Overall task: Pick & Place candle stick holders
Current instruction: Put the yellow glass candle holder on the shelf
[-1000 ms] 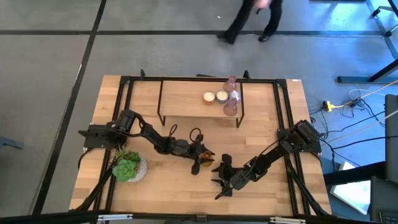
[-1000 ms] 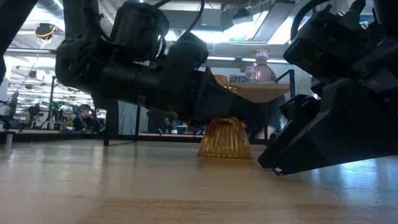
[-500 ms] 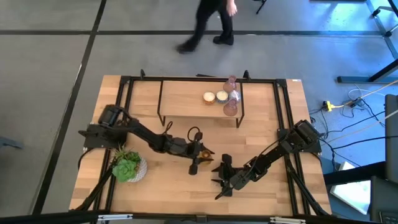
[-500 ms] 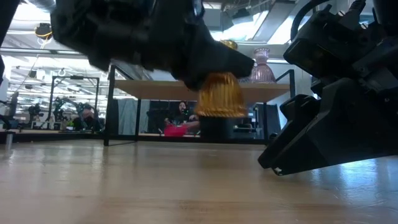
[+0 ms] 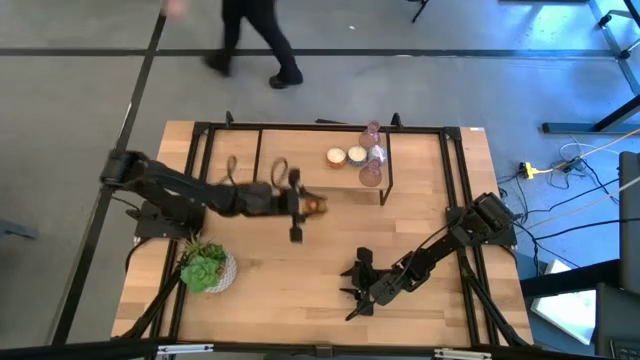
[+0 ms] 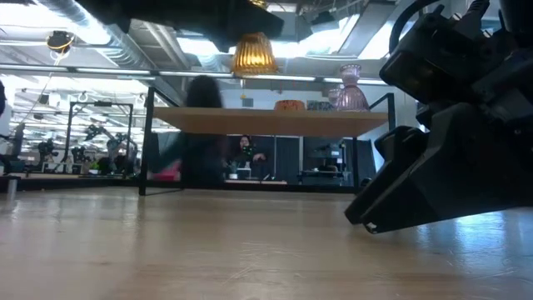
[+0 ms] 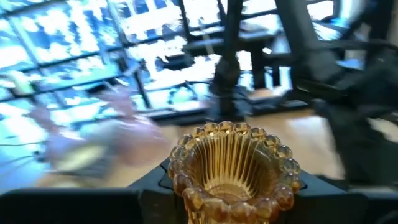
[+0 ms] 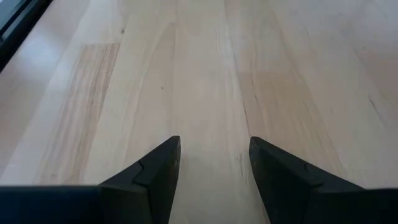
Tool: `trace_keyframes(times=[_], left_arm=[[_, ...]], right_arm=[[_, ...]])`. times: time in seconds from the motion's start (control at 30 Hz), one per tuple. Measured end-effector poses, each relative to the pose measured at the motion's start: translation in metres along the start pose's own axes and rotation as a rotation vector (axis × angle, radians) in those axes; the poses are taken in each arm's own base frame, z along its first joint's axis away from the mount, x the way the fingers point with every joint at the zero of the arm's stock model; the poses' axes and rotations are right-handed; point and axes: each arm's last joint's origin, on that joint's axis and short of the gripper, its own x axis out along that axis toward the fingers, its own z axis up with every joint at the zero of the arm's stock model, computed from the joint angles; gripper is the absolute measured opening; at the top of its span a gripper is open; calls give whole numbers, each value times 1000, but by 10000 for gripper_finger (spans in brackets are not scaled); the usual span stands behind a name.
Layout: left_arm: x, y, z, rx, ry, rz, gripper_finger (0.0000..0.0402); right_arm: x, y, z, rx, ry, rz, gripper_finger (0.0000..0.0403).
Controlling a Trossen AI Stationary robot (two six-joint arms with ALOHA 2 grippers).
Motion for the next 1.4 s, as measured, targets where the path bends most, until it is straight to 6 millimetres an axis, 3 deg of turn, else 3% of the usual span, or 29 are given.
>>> trace_keyframes(times=[0.17,0.3,0.5,1.1,1.4], left_arm=[[-11,58,11,-3,-29,54,122],[-15,100,4,-34,-23,65,126],[-18,140,-13,-103,-3,37,120],[-4,176,-50,-180,-1,80,127],[-3,176,-48,-198,-38,50,120]], right_arm=[[0,0,0,1,-2,1,197],[0,0,0,1,-2,1,197],[0,0,0,-3,4,-2,197],[1,-3,0,-3,6,-11,197],[1,-3,0,-4,7,-14,197]])
